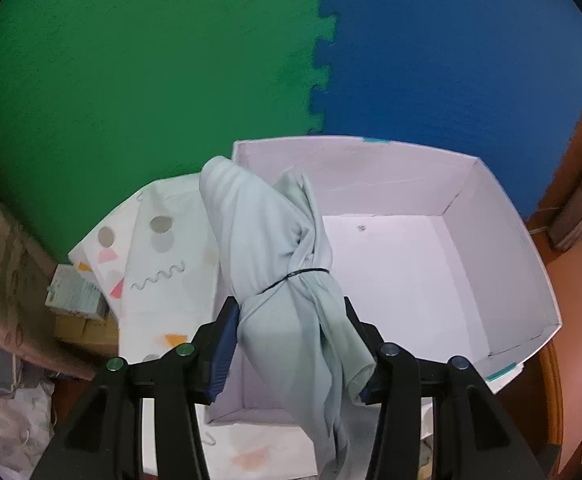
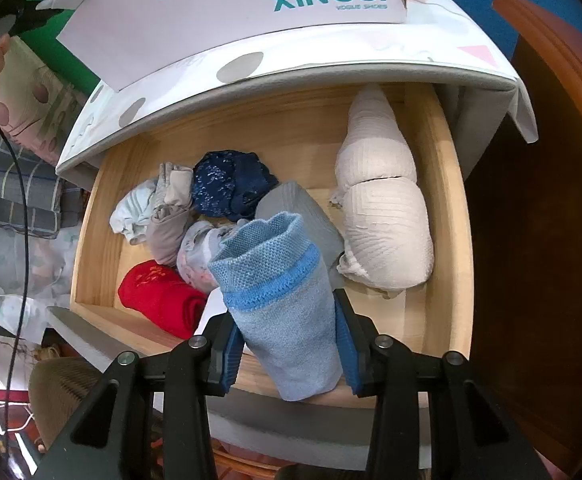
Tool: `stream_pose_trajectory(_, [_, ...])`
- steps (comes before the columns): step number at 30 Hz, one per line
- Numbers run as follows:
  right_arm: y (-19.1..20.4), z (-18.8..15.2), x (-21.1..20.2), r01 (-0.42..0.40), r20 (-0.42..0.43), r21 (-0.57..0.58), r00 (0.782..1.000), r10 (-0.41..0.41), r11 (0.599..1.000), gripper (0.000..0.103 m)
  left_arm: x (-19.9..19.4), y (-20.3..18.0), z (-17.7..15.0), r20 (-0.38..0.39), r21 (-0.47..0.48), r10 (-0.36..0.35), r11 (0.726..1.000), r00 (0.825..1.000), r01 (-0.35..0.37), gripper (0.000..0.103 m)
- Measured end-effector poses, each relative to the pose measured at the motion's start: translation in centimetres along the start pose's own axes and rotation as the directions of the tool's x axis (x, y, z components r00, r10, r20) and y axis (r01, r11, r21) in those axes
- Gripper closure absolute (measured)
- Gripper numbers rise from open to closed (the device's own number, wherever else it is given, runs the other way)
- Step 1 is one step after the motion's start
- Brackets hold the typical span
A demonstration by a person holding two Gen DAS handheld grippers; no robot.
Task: Take underwear out of drawer
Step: 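Lift the pale blue underwear into the white box and open the left tool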
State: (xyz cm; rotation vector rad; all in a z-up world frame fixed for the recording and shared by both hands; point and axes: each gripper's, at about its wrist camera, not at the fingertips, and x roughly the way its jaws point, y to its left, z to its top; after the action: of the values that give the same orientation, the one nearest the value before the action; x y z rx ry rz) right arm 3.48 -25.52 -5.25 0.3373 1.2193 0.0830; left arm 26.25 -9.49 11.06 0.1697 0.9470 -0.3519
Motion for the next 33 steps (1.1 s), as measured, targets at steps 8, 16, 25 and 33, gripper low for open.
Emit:
stream_pose_trajectory(8, [0.0, 0.0, 0.0, -0.001, 0.003, -0.001, 1.0, 0.001, 1.0, 0.065, -0.5, -0.1, -1.9, -0.039, -0.003, 0.025, 1.0, 0.999, -0.025, 0.055])
stream_pose_trajectory(16, [0.0, 0.0, 0.0, -0.01, 0.001, 0.001, 1.0, 0.01, 1.0, 0.064, -1.5, 0.1, -3.5, -0.041, 0.005, 0.054, 0.999, 0.998, -0.053, 0.055])
stream_pose_trajectory(25, [0.0, 0.0, 0.1, -0.016, 0.003, 0.001, 1.0, 0.016, 1.0, 0.064, -1.6, 0.1, -3.4, -0.027, -0.009, 0.08, 0.997, 0.996, -0.08, 0.05])
stream_pose_trajectory(33, [0.0, 0.0, 0.2, -0.023, 0.006, 0.004, 1.0, 0.023, 1.0, 0.064, -1.2, -0.1, -2.9, -0.038, -0.036, 0.109, 0.993, 0.993, -0.111, 0.046])
